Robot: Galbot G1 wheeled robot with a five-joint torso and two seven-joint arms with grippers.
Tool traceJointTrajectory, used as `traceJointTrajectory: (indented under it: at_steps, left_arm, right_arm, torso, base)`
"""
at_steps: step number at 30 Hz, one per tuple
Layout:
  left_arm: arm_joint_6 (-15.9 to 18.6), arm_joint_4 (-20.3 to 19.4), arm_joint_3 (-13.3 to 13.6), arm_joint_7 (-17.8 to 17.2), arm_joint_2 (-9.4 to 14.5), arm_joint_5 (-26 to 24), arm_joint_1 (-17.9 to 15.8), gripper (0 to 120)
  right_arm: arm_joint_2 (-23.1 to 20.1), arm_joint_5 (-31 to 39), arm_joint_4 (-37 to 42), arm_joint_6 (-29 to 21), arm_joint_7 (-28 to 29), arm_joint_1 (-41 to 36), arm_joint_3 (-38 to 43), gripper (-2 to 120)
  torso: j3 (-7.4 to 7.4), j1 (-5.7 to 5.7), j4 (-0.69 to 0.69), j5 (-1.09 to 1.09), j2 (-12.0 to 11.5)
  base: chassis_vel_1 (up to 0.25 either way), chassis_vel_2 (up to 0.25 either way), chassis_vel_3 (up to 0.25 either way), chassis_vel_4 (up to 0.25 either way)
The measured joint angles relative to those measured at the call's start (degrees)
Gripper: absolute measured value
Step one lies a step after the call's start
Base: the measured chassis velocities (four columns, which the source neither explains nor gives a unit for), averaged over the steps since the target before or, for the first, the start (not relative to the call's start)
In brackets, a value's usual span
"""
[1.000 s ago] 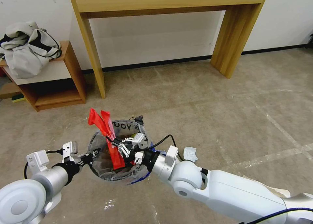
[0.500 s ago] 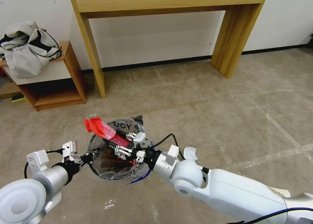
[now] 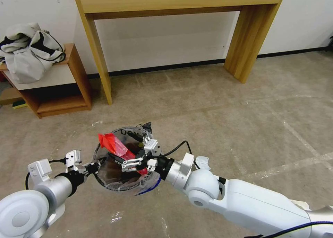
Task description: Pick up the trash bin and place the garbage on the floor into it.
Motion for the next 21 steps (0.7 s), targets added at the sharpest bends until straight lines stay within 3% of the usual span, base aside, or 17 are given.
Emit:
traceJointTrajectory:
  at_steps: [11,21]
  left_arm:
    - [0.0,0.0,-0.2,0.0,-0.3,0.2,0.4,1]
    - [0.0,0.6,-1.3,0.0,-0.4,1.3,0.7,1]
  right_arm:
    - [-0.4,0.4,2.8,-0.1,0.1,-0.4,3.9,100]
    - [-0.4,7.2,8.2,-1.3,0.2,1.7,16.7,100]
  torso:
    - [0.0,0.0,0.0,0.0,0.0]
    - [0.0,0.0,0.0,0.0,0.0]
  base:
    - [0.0,0.0,0.0,0.0]
    - [0.0,0.0,0.0,0.0]
